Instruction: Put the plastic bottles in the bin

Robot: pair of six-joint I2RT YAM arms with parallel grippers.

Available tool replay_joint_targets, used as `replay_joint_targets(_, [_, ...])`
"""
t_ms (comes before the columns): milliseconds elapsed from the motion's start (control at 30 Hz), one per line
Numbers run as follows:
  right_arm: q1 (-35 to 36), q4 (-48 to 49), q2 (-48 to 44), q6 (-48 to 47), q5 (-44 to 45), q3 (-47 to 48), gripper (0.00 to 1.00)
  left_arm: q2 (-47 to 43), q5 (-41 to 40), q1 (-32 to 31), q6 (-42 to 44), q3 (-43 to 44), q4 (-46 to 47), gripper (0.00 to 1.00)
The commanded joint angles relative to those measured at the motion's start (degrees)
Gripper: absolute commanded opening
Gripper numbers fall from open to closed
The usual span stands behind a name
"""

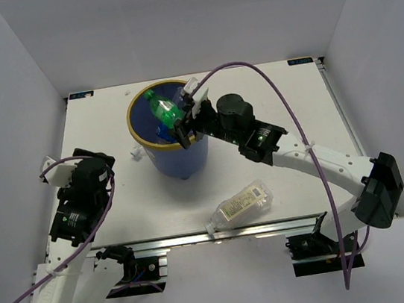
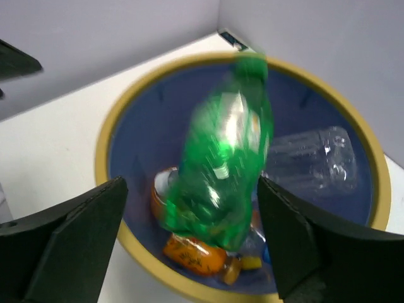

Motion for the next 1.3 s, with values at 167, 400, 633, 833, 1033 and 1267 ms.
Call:
replay_joint_targets(167, [-0.10, -4.75, -4.86, -10.97, -8.58, 2.24, 0.89, -0.33, -0.71, 0.21, 0.65, 0.63, -1.00, 0.98])
replay_joint_targets(400, [2.09, -24.51, -13.39, -32.25, -33.28, -5.66, 0.89, 0.55, 1.49, 0.21, 1.79, -1.13, -0.38, 0.98])
replay_joint_targets(633, [14.38, -36.39, -11.48, -29.02, -19.36, -9.64, 0.89, 1.43, 2.19, 0.12, 3.20, -1.66, -0.55, 0.98])
replay_joint_targets(833, [26.60, -48.96, -0.06, -24.36, -4.51, -5.59, 0.89, 0.82, 0.44, 0.12, 3.64, -1.40, -3.54, 0.98])
replay_joint_targets(1033, [28.56, -48.88, 8.30, -22.95, 2.46, -6.56, 0.89, -1.38, -1.32, 0.12, 4.34, -0.61, -4.78, 0.98])
replay_joint_targets(1267, [28.47, -42.74, 12.97, -25.32, 5.11, -7.08, 0.89, -2.26, -1.15, 0.21, 4.25, -0.26, -5.39, 0.98])
